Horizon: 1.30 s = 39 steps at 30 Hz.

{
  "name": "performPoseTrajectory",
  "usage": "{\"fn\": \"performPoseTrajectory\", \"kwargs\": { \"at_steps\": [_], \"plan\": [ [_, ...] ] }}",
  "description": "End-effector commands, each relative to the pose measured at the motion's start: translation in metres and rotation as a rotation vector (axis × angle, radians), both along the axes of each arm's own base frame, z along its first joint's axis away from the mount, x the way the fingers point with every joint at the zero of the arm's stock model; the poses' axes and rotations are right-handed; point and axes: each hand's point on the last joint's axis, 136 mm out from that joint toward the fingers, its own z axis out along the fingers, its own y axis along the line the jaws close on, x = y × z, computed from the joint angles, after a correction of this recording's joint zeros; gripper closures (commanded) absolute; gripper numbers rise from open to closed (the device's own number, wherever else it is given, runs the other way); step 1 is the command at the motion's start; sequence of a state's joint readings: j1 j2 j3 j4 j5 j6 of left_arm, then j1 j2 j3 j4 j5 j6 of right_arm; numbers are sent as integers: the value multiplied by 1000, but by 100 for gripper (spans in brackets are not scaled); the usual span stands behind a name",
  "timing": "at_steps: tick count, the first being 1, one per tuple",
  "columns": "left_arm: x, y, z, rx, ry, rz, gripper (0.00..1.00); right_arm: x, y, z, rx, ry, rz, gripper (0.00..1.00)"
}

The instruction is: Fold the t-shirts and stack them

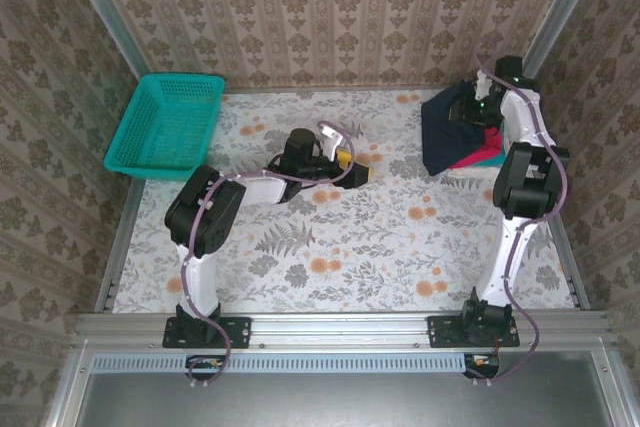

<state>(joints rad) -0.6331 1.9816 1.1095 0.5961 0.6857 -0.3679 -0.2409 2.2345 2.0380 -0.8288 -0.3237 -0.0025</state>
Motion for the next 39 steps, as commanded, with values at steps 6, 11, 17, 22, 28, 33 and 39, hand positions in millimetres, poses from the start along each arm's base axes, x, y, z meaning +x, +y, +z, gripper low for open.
{"fn": "performPoseTrajectory", "kwargs": {
  "at_steps": [6,11,17,22,28,33,39],
  "plan": [
    [0,4,-5,-18,12,-1,0,2,16,10,-25,5,67,96],
    [1,5,-6,-20,14,1,0,0,34,36,-91,-52,119,100],
    [1,4,-7,-28,22,-1,0,1,40,85,-147,-179,108,100],
    [1,5,-9,-25,22,2,0,2,23,121,-114,-255,57,100],
    [2,7,-10,-27,25,9,0,-1,-7,137,-28,-276,-14,100],
    [2,7,-12,-28,31,10,0,-5,-41,124,-10,-235,-82,100],
    [3,7,-12,-30,34,11,0,-12,-76,94,2,-176,-135,100]
  ]
}}
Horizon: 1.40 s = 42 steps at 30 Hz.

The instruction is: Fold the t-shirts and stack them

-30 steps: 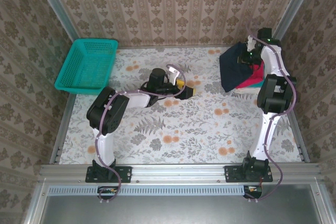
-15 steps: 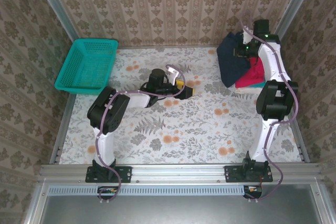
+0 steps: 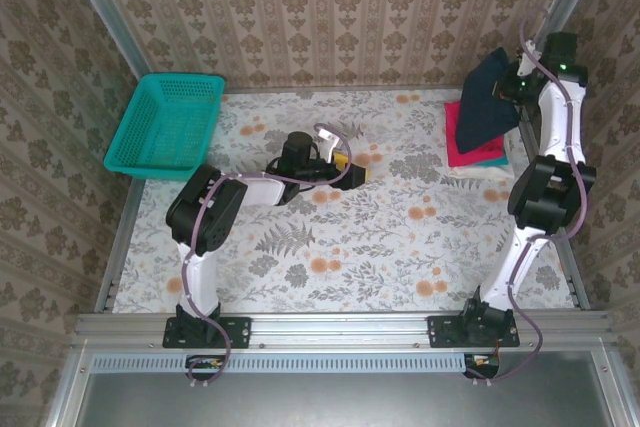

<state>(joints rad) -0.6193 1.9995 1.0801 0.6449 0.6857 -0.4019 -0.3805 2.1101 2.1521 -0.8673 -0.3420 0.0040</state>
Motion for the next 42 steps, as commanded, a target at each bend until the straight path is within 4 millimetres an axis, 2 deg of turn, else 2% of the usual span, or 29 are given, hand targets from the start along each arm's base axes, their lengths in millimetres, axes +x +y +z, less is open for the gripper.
{"fn": "performPoseTrajectory", "kwargs": {
  "at_steps": [1,4,6,11,16,20,23,30,34,42],
  "plan": [
    [0,0,-1,-22,3,-13,0,1,-6,-19,67,30,7,100],
    [1,-1,-1,-24,9,-14,0,-3,-8,-43,113,89,13,100],
    [1,-2,0,-27,7,-14,0,-3,-3,-45,137,85,28,100],
    [2,-2,2,-30,8,-12,0,1,14,-9,134,-12,82,100],
    [1,-2,0,-30,11,-13,0,0,45,34,96,-92,163,100],
    [1,-1,0,-33,11,-13,0,1,65,51,114,-130,204,100],
    [0,-1,1,-34,12,-15,0,3,72,54,131,-135,218,100],
    [-1,1,-2,-33,16,-11,0,11,62,33,121,-73,181,100],
    [0,0,-2,-39,22,-11,0,11,40,14,76,-22,128,100],
    [2,-1,-2,-44,25,-11,0,3,20,-40,94,111,103,100]
  ]
}}
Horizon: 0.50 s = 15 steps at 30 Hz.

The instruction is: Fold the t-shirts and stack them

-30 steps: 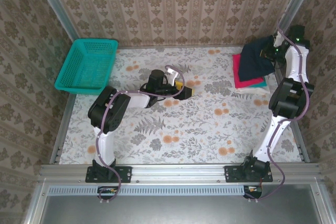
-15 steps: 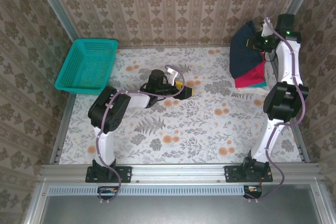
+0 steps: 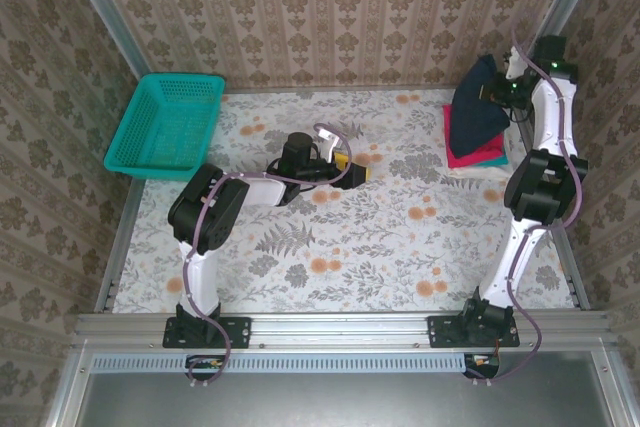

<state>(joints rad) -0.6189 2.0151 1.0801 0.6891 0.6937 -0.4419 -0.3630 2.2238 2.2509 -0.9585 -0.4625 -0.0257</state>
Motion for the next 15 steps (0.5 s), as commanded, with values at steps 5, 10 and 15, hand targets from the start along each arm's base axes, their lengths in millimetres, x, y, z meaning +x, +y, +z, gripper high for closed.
{"fn": "performPoseTrajectory", "kwargs": {
  "at_steps": [5,10,15],
  "plan": [
    [0,2,-4,-13,12,-16,0,-20,-36,-23,-85,115,-101,100],
    [1,0,-3,-20,16,-17,0,-36,-55,-40,-109,183,-161,100],
    [2,-3,0,-30,21,-29,0,-42,-63,-73,-124,264,-165,89]
  ]
}}
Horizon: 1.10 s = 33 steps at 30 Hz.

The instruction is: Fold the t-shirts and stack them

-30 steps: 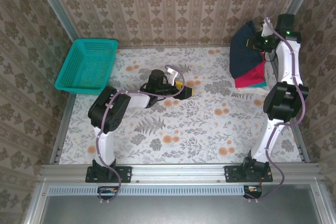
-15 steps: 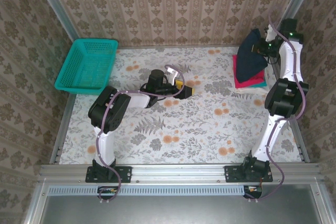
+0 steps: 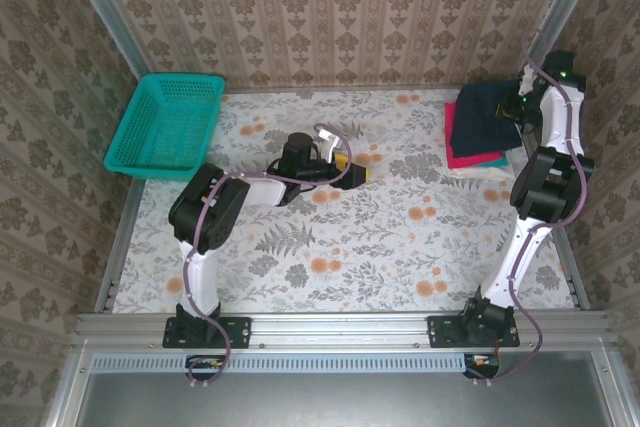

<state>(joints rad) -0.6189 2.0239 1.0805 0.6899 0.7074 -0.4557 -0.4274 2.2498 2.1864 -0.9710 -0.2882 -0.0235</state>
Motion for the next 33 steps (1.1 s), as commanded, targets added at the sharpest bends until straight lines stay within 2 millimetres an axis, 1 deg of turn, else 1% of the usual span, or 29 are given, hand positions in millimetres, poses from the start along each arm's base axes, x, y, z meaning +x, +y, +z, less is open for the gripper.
{"fn": "performPoseTrajectory", "kwargs": {
  "at_steps": [1,3,4,5,6,7,9,11,13,15,16,18,20,21,23,25,28,31,33],
  "plan": [
    [4,-2,3,-29,0,-22,0,-18,-9,-30,-22,118,-26,83],
    [4,-3,5,-31,-1,-24,0,-18,-12,-35,-33,133,-36,69],
    [4,-3,5,-31,-2,-22,0,-19,-12,-34,-37,134,-40,62],
    [4,-2,5,-29,0,-22,0,-19,-14,-28,-49,122,-52,54],
    [3,-2,4,-28,4,-21,0,-20,-15,-24,-57,109,-61,42],
    [4,-2,4,-27,3,-19,0,-20,-15,-17,-69,91,-72,36],
    [4,-2,4,-28,6,-18,0,-22,-14,0,-99,40,-85,28],
    [5,-3,4,-29,8,-19,0,-24,-12,13,-117,5,-93,24],
    [6,-4,4,-32,11,-24,0,-27,-9,22,-147,-4,-100,18],
    [7,-6,5,-37,14,-26,0,-28,-3,30,-207,-10,-94,16],
    [7,-6,5,-37,15,-25,0,-28,0,33,-240,-10,-90,12],
    [8,-7,4,-39,17,-25,0,-28,6,39,-309,-5,-88,11],
    [8,-7,3,-40,20,-27,0,-24,17,44,-373,-8,-66,10],
    [8,-7,3,-40,21,-25,0,-19,26,46,-397,-15,-44,10],
    [8,-6,2,-38,24,-24,0,-8,44,44,-415,-25,3,11],
    [8,-6,1,-40,25,-23,0,6,61,36,-434,-15,52,12],
    [8,-6,1,-40,28,-25,0,21,73,22,-507,39,99,13],
    [7,-5,2,-39,25,-20,0,31,72,9,-551,78,104,17],
    [6,-3,0,-35,26,-16,0,35,69,-2,-563,106,109,23]
  ]
}}
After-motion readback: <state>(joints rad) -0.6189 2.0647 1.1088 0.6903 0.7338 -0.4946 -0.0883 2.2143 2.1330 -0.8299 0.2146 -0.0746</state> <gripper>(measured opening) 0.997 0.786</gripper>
